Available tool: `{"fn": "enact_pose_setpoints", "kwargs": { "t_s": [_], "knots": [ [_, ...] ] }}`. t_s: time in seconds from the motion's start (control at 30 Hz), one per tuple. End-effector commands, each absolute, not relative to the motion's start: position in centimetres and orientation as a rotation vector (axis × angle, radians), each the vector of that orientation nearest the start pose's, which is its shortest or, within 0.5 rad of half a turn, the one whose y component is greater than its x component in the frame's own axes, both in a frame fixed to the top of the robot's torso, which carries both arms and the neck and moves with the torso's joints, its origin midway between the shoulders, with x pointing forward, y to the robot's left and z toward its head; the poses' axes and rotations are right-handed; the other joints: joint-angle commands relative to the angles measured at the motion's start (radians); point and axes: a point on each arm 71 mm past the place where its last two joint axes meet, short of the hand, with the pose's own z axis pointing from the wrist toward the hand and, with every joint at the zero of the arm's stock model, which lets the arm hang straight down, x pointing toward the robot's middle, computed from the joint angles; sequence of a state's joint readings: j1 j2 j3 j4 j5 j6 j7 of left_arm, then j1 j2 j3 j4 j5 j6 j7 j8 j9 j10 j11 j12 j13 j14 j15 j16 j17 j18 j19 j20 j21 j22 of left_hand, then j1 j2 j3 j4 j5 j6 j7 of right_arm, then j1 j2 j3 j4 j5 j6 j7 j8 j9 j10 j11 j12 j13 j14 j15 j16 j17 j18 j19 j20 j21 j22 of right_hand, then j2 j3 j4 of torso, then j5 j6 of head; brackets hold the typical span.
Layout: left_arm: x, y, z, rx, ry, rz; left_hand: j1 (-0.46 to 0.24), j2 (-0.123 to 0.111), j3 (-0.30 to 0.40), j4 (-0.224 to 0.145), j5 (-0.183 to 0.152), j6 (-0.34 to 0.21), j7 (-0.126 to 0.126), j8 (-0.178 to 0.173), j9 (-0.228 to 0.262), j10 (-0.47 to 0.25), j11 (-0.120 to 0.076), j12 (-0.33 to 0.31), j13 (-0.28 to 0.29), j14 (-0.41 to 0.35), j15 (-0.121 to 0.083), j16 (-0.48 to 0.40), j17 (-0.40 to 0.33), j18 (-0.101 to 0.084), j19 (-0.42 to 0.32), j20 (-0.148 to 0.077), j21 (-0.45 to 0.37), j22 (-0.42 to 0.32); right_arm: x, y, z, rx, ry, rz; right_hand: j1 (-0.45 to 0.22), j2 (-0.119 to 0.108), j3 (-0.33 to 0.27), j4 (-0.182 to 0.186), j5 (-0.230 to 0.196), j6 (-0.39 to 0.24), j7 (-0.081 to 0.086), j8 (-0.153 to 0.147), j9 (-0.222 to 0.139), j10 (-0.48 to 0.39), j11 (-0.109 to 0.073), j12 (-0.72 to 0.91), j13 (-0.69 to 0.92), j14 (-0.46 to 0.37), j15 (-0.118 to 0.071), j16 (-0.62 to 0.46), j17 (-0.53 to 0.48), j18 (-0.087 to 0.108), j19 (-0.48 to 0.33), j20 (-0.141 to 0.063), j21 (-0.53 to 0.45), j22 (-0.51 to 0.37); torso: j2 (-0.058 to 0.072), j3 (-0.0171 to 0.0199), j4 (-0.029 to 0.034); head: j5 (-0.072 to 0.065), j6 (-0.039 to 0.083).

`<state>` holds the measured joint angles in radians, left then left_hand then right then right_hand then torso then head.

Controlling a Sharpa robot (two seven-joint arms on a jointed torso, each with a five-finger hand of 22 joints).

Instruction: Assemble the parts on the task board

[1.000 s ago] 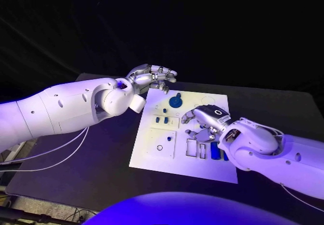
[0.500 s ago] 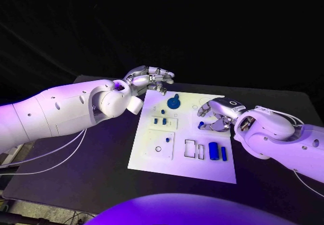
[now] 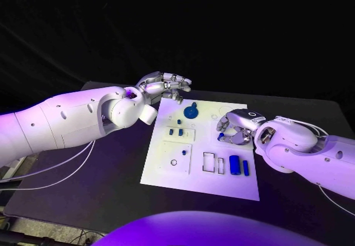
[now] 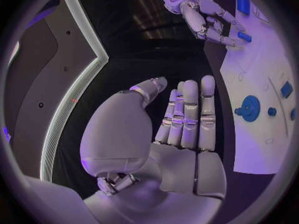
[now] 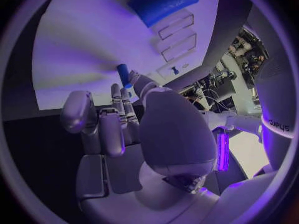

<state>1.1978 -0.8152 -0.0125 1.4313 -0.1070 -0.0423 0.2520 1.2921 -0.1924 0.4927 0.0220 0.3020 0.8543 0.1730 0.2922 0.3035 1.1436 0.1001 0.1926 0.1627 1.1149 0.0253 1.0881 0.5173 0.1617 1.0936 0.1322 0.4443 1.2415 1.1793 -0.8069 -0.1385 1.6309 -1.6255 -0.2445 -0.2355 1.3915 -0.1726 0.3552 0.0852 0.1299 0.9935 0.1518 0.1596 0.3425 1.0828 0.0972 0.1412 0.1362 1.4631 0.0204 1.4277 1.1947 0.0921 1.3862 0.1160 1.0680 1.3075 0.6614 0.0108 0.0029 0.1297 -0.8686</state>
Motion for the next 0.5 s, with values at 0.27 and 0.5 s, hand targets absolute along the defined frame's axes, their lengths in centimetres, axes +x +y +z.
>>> {"fn": "enact_pose_setpoints", "kwargs": {
  "t_s": [0.27, 0.5],
  "knots": [
    [50.04, 20.4, -18.09, -0.993, 1.674, -1.659, 0.005, 0.005, -0.006, -0.003, 0.003, -0.004, -0.001, 0.005, 0.001, -0.004, 0.001, 0.006, 0.001, -0.006, 0.003, -0.005, -0.001, 0.018, 0.01, 0.0, -0.006, -0.002, 44.09, -15.18, -23.08, -0.401, 1.819, 0.562, -0.015, -0.026, 0.144, 0.018, -0.041, 0.048, -0.01, 0.025, 0.001, 0.09, -0.015, -0.017, -0.006, 0.037, -0.018, 0.016, 0.019, 0.005, 0.019, -0.01, 0.028, 0.06, 0.0, 0.0007, -0.0013, 0.002, -0.004],
    [50.04, 20.37, -18.1, -0.993, 1.675, -1.659, 0.004, 0.006, -0.006, -0.002, 0.003, -0.004, -0.001, 0.007, 0.001, -0.004, 0.001, 0.007, 0.001, -0.006, 0.003, -0.005, -0.002, 0.018, 0.01, 0.0, -0.007, -0.002, 43.93, -14.92, -23.18, -0.396, 1.808, 0.573, -0.02, -0.023, 0.204, 0.01, -0.049, 0.072, -0.023, 0.046, 0.017, 0.137, -0.028, -0.024, -0.001, 0.04, -0.029, 0.021, 0.03, 0.002, 0.026, -0.02, 0.044, 0.07, -0.002, 0.0007, -0.0005, 0.001, -0.004]
  ]
}}
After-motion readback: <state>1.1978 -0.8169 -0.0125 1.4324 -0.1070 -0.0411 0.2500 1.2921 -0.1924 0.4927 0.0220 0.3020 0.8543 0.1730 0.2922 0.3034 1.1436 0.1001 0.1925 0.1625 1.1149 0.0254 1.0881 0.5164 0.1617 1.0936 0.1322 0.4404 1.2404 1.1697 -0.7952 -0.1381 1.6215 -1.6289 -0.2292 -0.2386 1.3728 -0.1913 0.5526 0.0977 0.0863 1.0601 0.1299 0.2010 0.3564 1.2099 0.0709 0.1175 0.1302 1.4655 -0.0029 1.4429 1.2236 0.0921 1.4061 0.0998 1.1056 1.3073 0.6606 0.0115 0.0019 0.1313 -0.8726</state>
